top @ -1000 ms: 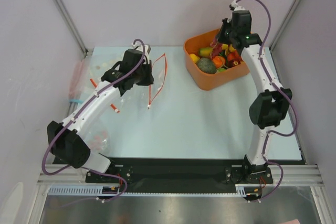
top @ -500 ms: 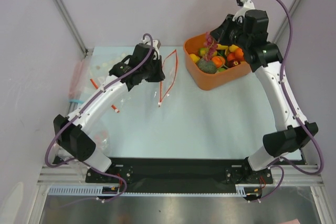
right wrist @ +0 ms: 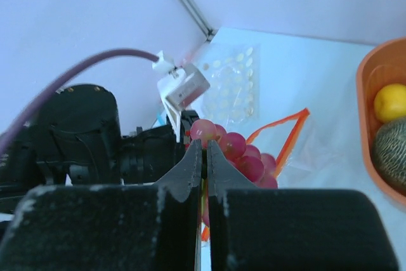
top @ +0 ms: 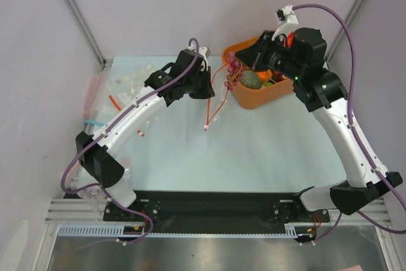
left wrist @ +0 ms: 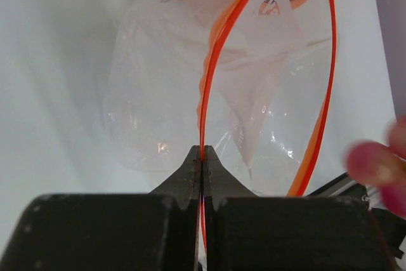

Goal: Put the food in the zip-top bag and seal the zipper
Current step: Place the fake fruit in the zipper food storage bag.

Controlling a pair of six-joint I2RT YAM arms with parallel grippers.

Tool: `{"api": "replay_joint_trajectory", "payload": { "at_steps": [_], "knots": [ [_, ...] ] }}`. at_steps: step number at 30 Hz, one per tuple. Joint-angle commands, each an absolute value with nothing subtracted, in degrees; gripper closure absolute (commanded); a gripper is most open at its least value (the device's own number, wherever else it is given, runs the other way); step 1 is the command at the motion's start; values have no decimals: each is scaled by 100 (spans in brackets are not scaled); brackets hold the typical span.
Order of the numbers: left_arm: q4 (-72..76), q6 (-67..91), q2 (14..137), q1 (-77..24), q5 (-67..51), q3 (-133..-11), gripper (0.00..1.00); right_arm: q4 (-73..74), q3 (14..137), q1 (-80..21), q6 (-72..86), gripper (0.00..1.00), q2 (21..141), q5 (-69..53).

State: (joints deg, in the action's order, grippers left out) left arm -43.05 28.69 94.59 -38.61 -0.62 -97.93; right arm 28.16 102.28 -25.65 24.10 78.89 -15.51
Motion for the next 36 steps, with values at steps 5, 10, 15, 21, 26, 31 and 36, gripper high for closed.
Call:
{"api": "replay_joint_trajectory", "payload": {
  "at_steps": [5, 10, 15, 21, 26, 31, 36],
  "knots": [
    [-4386, 3155, 9440, -3981, -448, -10441, 100, 2400, 9484, -2733, 2645, 100, 7621, -1485],
    [-4395, 3225, 9422, -4034, -545, -10477, 100, 2443, 9317, -2830, 2619, 100, 7603, -1319],
    [-4324, 3296, 9422, -4034, -642, -10433, 100, 2523, 9334, -2848, 2610, 100, 7603, -1143],
    [-4263, 3340, 9448, -4043, -756, -10319, 100, 2496, 9562, -2874, 2672, 100, 7638, -1160],
    [-4166, 3515, 9422, -4043, -984, -10371, 100, 2409, 9370, -2883, 2707, 100, 7559, -1116],
    [-4184, 3875, 9422, -3999, -1212, -10582, 100, 2382, 8905, -2883, 2768, 100, 7418, -1011],
    [-3955, 4236, 9369, -3858, -1450, -10547, 100, 2391, 8605, -2892, 2804, 100, 7181, -765]
  ]
}}
